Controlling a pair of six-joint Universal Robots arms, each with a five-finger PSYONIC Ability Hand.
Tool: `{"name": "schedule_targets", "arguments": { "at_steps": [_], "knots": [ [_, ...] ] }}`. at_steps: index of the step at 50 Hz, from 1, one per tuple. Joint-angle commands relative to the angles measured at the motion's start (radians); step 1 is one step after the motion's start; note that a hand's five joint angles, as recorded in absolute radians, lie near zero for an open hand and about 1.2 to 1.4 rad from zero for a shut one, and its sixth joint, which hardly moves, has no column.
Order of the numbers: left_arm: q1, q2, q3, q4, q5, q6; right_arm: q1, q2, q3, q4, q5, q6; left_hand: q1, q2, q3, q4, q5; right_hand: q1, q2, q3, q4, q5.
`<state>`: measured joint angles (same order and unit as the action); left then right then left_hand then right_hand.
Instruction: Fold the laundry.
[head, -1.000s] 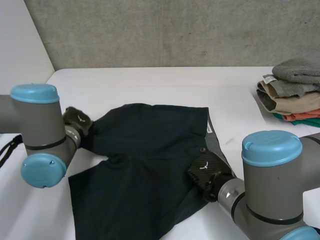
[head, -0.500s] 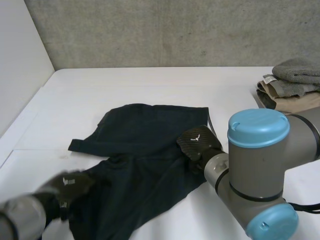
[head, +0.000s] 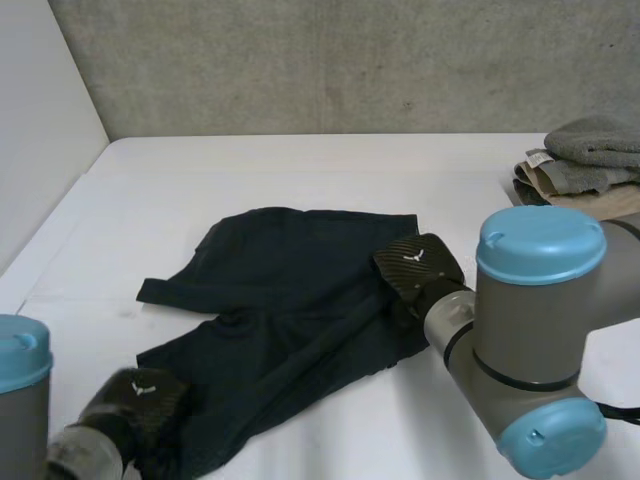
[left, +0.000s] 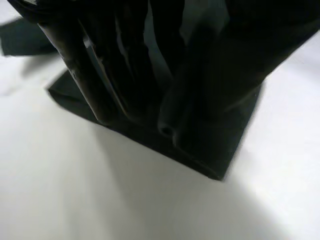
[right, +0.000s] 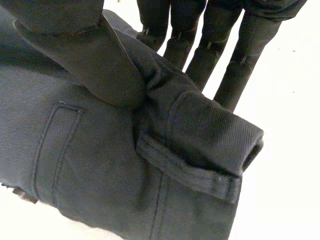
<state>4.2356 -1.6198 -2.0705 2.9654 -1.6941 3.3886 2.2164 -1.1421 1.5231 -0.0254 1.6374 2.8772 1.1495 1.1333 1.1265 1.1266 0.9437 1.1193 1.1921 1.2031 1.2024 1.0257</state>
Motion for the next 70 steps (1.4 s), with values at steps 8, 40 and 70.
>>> {"name": "schedule_targets", "arguments": {
  "at_steps": [8, 40, 70],
  "knots": [
    [-0.019, 0.095, 0.036, -0.309, 0.161, 0.168, -0.089, -0.211, 0.211, 0.411, -0.151, -0.486, 0.247, 0.263, 0.27, 0.27, 0.278, 0.277, 0.204, 0.193, 0.194, 0.196],
    [0.049, -0.517, 0.7, 0.524, 0.162, 0.36, -0.136, 0.088, -0.041, -0.362, 0.01, -0.403, 0.247, 0.263, 0.27, 0.27, 0.278, 0.277, 0.204, 0.193, 0.194, 0.196],
    [-0.011, -0.272, 0.379, 0.402, 0.143, 0.163, -0.308, 0.007, 0.06, 0.145, -0.237, -0.078, -0.975, -0.959, -0.952, -0.952, -0.944, -0.763, -0.836, -0.847, -0.846, -0.844]
  ]
}}
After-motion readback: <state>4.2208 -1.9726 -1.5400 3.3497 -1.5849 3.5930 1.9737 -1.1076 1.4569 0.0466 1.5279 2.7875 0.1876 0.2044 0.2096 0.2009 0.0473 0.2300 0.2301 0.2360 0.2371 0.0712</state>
